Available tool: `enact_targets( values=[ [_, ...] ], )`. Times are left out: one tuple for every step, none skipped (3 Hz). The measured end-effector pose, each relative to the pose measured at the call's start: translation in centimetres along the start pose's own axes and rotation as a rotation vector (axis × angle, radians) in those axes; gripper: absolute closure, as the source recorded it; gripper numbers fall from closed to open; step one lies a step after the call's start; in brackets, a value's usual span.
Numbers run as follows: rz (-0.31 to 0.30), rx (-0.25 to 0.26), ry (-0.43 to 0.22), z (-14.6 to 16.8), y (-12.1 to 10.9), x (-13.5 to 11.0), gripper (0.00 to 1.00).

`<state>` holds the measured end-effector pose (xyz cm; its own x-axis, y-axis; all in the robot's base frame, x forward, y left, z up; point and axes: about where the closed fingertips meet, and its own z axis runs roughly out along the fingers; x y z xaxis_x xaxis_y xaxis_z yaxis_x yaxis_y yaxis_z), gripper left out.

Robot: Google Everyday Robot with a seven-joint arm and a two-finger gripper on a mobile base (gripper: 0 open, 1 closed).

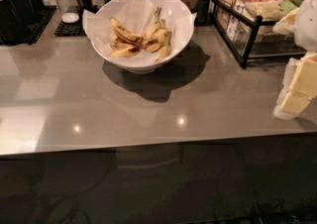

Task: Pick banana from white bowl

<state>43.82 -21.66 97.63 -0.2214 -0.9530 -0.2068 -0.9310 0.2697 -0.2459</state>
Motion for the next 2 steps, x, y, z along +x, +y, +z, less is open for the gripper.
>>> enact_targets(
  values=[
    [0.000, 0.000, 0.000, 0.0, 0.0, 0.0, 0.00],
    [-0.066, -0.021, -0.037, 0.2, -0.5, -1.3, 0.00]
  ],
)
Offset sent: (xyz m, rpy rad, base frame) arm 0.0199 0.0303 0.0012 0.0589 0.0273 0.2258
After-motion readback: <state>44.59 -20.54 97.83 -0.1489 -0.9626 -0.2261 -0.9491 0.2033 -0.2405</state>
